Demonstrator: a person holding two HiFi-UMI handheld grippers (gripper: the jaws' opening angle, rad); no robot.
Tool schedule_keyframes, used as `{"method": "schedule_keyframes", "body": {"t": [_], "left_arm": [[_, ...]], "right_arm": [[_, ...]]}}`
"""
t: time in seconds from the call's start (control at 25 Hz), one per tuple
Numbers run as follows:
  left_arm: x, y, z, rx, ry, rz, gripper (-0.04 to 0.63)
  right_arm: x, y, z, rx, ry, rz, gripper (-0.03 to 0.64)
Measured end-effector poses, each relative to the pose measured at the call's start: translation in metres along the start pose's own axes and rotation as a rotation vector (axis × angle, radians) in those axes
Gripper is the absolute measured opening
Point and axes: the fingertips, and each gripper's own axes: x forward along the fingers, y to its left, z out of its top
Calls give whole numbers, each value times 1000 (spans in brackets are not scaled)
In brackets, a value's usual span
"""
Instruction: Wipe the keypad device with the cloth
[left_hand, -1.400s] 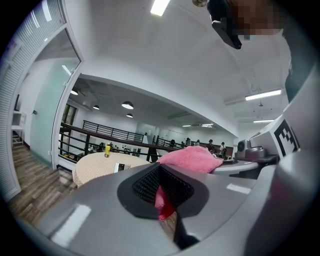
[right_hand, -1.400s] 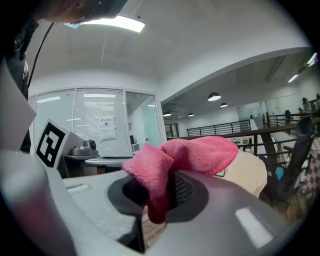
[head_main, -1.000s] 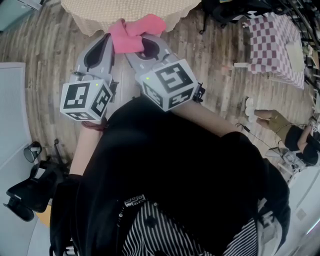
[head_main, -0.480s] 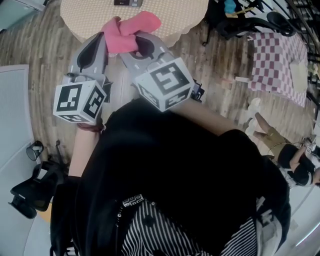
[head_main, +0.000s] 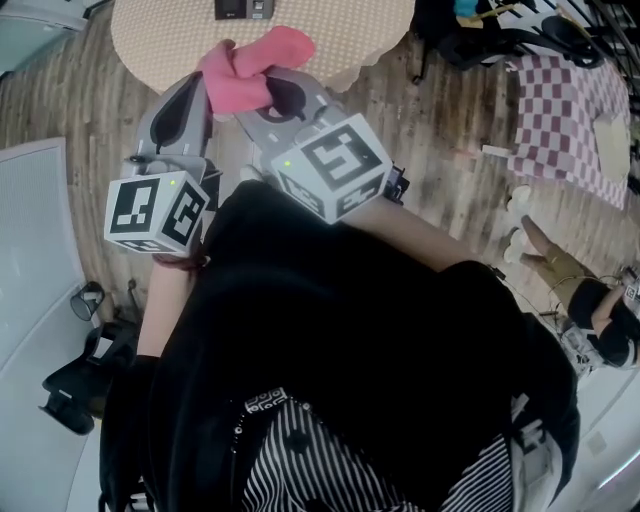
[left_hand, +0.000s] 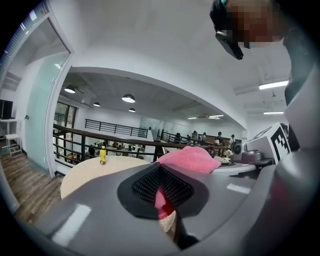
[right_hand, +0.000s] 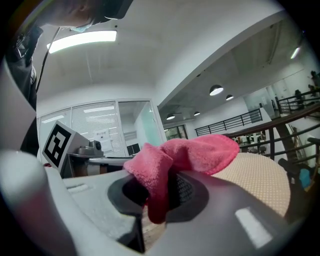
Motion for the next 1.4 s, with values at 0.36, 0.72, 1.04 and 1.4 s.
{"method": "schedule_keyframes", "body": {"t": [0.36,0.72,1.04,1.4], "left_arm": [[59,-2,10,15,8,-126,-2],[127,44,42,66,-6,-286,-6],[174,122,61,79,17,-427,-6],[196,179,48,42,72,-521,-6]], "right_arm": [[8,-52,15,10,-19,-120,67],[67,-102,48,-16,-43,-363,67],[153,-126,65,-21,-48,-504,67],[212,-135,51,23,-10,-593,67]]}}
